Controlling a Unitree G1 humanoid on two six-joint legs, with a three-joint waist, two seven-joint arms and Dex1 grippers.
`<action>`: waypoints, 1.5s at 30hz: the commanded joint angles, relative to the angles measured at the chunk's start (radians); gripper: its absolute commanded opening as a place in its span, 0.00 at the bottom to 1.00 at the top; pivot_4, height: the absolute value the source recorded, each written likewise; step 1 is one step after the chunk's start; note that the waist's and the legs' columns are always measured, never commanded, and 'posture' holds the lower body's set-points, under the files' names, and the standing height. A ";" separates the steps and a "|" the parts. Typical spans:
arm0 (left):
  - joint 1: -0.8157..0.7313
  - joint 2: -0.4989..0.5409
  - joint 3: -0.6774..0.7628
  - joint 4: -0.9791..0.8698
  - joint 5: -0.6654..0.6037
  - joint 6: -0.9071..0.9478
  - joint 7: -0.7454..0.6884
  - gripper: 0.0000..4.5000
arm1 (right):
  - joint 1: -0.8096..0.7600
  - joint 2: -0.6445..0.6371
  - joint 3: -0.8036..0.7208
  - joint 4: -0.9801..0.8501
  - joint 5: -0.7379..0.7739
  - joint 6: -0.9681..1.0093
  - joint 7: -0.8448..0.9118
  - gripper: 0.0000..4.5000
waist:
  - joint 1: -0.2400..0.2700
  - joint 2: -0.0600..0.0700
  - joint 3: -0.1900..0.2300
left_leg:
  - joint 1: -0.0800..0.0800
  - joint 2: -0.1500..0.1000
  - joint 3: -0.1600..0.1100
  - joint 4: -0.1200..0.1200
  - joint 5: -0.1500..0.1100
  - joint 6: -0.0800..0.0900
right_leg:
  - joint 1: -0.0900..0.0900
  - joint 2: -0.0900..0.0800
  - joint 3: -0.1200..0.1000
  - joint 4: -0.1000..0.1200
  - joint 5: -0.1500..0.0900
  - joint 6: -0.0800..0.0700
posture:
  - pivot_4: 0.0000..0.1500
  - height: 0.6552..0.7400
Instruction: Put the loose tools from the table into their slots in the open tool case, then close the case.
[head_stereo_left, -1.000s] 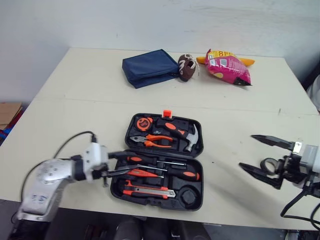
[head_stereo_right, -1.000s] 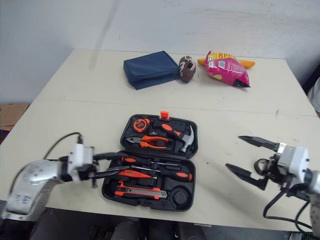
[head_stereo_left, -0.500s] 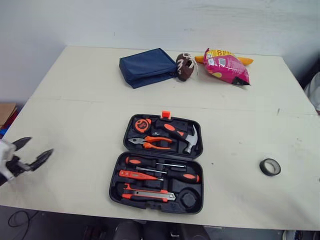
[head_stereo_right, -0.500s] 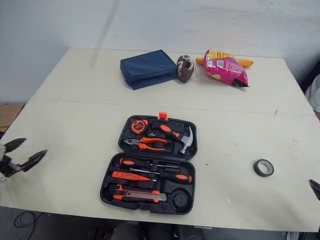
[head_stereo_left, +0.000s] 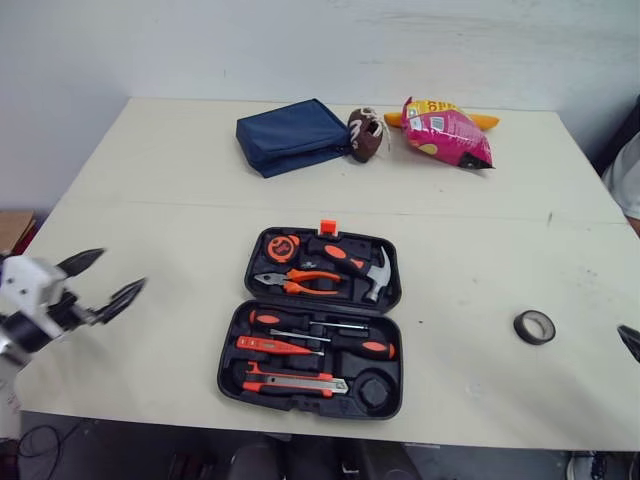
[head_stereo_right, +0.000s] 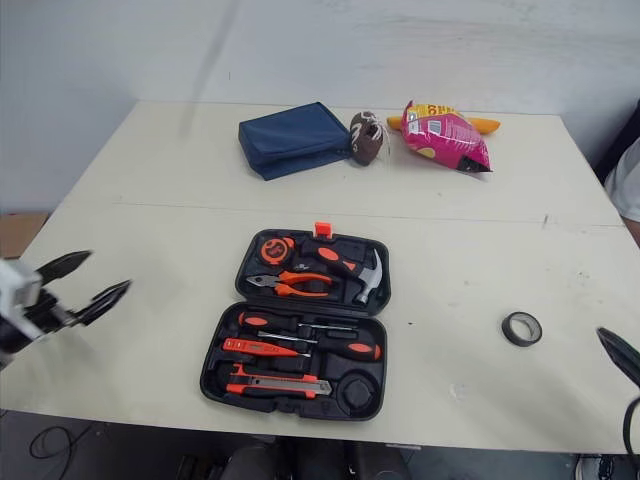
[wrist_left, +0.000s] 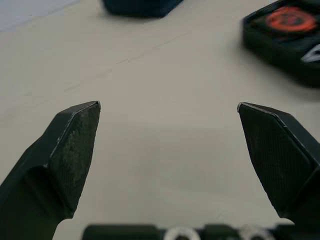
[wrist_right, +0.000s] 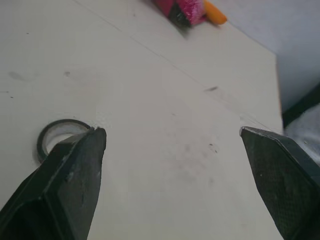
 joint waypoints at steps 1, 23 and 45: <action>-0.021 -0.001 -0.040 -0.150 -0.054 0.075 -0.002 0.99 | -0.019 -0.073 -0.001 -0.069 0.009 0.125 -0.002 1.00 | 0.000 0.000 0.000 | 0.000 0.000 -0.001 0.000 0.002 0.001 | 0.000 0.001 0.000 0.000 0.000 0.000 | 1.00 1.00; -0.143 -0.058 -0.335 -0.672 -0.286 0.483 0.014 0.99 | -0.297 -0.397 0.569 -0.007 -0.180 0.394 0.321 1.00 | -0.002 0.000 0.004 | -0.001 -0.001 0.000 0.003 0.003 -0.002 | 0.000 0.003 0.005 -0.001 -0.003 0.007 | 1.00 1.00; -0.168 -0.020 -0.359 -0.711 -0.291 0.517 -0.039 1.00 | -0.446 -0.360 0.677 -0.051 -0.178 0.385 0.388 0.01 | -0.002 0.003 0.005 | -0.002 -0.001 0.000 0.006 0.003 -0.002 | 0.001 0.003 0.005 0.000 -0.003 0.007 | 1.00 1.00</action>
